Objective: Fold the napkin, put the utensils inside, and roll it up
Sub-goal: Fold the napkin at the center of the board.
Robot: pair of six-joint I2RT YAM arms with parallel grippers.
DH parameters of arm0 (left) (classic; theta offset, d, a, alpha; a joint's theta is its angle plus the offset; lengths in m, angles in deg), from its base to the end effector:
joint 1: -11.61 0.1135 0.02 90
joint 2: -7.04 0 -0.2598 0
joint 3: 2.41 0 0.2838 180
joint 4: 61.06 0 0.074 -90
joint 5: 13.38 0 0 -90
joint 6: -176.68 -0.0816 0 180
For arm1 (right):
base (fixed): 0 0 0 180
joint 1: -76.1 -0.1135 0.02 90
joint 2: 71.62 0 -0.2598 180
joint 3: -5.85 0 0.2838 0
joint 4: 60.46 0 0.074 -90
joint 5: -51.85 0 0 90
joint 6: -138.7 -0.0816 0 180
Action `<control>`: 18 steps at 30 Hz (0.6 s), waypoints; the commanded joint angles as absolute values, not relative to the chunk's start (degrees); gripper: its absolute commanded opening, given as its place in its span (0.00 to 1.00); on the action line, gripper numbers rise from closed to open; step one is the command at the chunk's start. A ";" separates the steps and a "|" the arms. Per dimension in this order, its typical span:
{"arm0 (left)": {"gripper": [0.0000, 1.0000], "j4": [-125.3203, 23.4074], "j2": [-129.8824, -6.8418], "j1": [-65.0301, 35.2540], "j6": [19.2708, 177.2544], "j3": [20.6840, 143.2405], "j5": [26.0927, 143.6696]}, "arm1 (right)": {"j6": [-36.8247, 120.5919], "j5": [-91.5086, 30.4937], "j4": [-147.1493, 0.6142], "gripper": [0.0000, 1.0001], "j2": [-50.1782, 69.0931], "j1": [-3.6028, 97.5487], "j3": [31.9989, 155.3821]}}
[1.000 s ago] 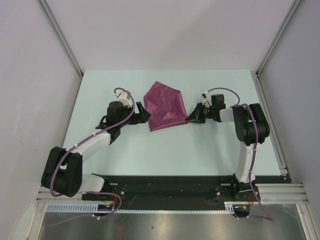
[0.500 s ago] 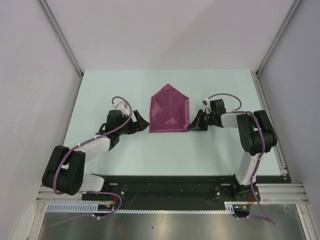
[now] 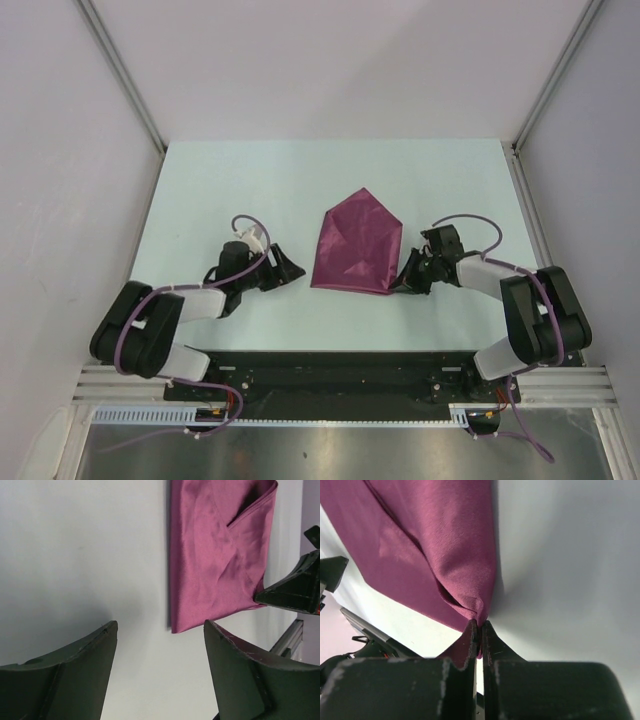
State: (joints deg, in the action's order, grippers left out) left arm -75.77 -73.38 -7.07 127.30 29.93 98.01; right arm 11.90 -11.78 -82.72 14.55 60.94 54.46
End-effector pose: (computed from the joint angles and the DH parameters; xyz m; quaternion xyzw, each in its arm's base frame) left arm 0.2667 -0.1216 0.0760 -0.0782 0.8660 -0.3726 0.3242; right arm 0.2816 0.1138 0.0725 0.1181 0.9345 0.3090 0.1314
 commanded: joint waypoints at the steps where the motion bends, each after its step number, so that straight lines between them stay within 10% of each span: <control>1: 0.74 -85.32 -78.37 -11.32 133.17 28.52 101.05 | 10.47 -13.37 -84.80 0.00 13.19 60.89 53.21; 18: 0.55 -80.42 -88.05 -16.07 139.60 30.09 97.54 | 11.96 -4.75 -85.68 0.00 16.97 65.82 54.71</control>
